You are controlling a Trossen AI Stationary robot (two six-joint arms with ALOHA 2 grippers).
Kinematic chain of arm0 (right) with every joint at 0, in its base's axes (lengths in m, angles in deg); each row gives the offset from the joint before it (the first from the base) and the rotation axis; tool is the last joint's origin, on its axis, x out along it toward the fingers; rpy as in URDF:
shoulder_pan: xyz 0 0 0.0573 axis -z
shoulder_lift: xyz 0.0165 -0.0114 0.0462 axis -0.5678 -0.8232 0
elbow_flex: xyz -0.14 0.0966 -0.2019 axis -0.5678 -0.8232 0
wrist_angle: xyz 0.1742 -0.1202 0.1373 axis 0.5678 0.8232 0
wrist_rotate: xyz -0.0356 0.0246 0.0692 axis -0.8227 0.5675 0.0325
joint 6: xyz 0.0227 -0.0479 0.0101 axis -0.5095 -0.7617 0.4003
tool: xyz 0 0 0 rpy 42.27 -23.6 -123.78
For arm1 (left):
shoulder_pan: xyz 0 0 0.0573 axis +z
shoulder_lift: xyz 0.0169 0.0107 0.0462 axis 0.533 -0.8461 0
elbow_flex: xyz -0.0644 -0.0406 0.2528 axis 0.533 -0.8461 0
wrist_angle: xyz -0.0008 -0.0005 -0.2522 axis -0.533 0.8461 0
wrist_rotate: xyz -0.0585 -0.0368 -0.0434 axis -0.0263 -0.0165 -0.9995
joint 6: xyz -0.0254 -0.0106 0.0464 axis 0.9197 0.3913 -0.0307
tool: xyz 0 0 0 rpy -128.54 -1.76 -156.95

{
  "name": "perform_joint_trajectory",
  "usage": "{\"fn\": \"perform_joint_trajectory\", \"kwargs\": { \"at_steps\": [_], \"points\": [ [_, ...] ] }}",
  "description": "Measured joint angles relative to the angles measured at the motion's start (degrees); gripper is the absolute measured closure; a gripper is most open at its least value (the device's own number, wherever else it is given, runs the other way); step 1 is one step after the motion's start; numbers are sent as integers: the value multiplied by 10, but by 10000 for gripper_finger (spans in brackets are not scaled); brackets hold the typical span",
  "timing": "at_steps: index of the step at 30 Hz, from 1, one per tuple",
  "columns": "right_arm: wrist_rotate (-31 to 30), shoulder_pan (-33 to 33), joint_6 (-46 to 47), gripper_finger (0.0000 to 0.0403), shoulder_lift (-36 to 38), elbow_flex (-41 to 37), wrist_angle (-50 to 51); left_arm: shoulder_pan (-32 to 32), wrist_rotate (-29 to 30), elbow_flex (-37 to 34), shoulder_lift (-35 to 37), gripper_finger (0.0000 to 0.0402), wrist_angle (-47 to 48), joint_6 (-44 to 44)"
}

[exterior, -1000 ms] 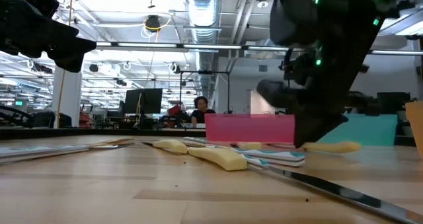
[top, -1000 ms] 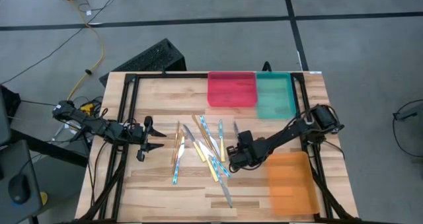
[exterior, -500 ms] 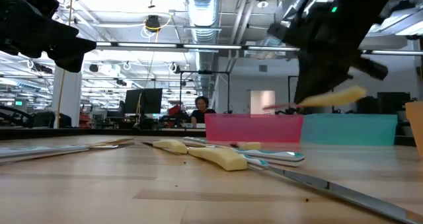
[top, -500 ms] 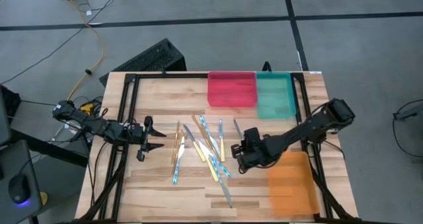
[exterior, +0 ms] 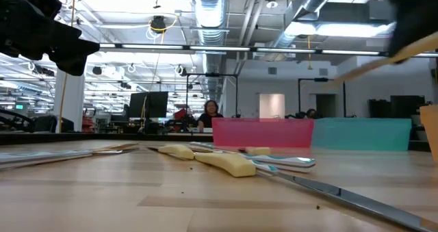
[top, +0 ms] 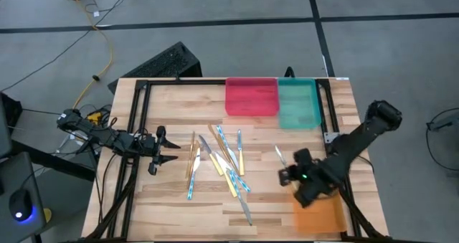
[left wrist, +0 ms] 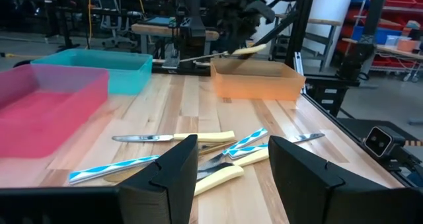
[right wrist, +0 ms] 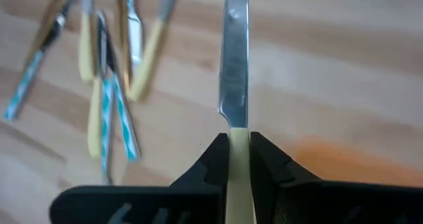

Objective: Sort silverware by color (type)
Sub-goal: Put the yellow knife into the orange bin

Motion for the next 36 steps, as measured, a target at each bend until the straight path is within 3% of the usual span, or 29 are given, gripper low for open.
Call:
{"fn": "perform_joint_trajectory", "kwargs": {
  "at_steps": [4, 8, 21, 32, 36],
  "points": [
    [40, -83, 110, 353, -2, 0, 46, 0, 0, 0, 0, 233, 0, 1],
    [93, -123, 125, 353, -15, 0, 16, 0, 0, 0, 0, 233, 0, 3],
    [223, -133, 130, 353, -90, 0, 7, 0, 0, 0, 0, 233, 0, 28],
    [267, -145, 106, 351, -125, 0, -19, 0, 0, 0, 0, 233, 0, 22],
    [283, -145, 98, 332, -125, 0, -31, 0, 0, 0, 0, 233, 0, 20]
  ]
}}
